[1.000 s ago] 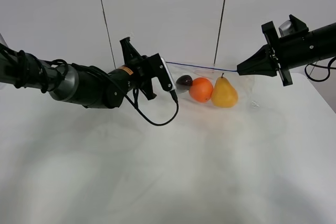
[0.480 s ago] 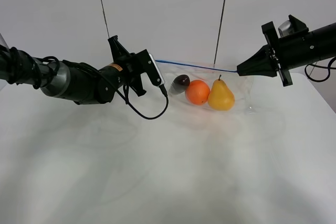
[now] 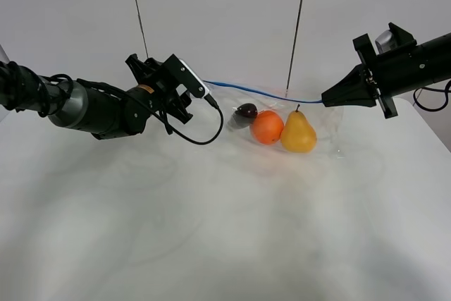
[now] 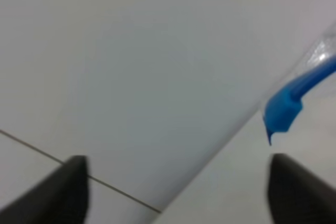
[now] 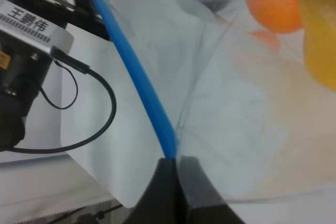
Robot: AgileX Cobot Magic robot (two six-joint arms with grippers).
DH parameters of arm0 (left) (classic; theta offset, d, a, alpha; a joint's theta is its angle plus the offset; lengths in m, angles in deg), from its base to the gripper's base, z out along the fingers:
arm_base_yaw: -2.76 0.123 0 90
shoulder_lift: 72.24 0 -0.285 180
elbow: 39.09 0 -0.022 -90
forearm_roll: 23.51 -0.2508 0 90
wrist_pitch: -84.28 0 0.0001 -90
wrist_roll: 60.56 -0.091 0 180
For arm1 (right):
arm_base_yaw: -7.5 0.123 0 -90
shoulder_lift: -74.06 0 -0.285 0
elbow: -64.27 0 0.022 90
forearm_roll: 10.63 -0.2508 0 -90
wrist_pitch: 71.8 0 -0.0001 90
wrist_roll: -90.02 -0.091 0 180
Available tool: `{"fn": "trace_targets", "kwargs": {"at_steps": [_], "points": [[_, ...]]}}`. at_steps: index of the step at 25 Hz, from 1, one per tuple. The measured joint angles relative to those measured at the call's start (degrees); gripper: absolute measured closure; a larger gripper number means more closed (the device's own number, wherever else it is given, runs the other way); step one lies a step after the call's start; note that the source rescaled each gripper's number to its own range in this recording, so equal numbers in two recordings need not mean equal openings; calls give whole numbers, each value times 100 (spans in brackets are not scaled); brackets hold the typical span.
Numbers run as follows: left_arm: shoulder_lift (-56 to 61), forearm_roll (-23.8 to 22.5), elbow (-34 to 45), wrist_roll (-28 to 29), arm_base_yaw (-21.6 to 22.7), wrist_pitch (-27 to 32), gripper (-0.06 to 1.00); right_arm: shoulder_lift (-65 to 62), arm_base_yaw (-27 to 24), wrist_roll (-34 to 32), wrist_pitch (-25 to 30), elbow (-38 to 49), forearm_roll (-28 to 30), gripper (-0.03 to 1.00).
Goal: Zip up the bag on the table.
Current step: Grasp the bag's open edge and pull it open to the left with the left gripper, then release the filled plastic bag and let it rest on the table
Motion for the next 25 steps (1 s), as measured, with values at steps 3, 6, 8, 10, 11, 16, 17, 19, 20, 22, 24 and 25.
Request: {"fn": "trace_targets", "kwargs": {"at_steps": [3,6,8,10,11,16,17,19,20,22,24,25], "points": [[0,131,0,63,107,352,-3,0,0,0,0,0,1,97],[0,443,0,135,403,569,-6,0,0,28,1,0,6,97],[0,623,-5,202,501,616,-6,0,0,66,6,0,6,97],[-1,1035,-136,316,738,889,-5,0,0,134,6,0,1,97],[-1,1252,-221,338,879,1169,-4,0,0,149,6,0,1,97],[-6,2227,-1073,376,1723,3931,-2,0,0,171,6,0,-12,97],[-6,2416,-1182,395,1870,4466,-2,0,0,171,6,0,-16,97],[-6,2737,-1418,556,2161,5345,-2,0,0,176,6,0,-16,97],[-6,2854,-1512,682,2283,5784,-2,0,0,176,-6,0,-16,97],[-6,2926,-1743,1132,2576,6529,-2,0,0,236,-45,0,-16,97],[-6,2829,-1986,1657,2823,7299,-2,0,0,341,-86,0,-16,97],[-6,2680,-2124,1988,2937,7598,-2,0,0,367,-123,0,-16,97]]}}
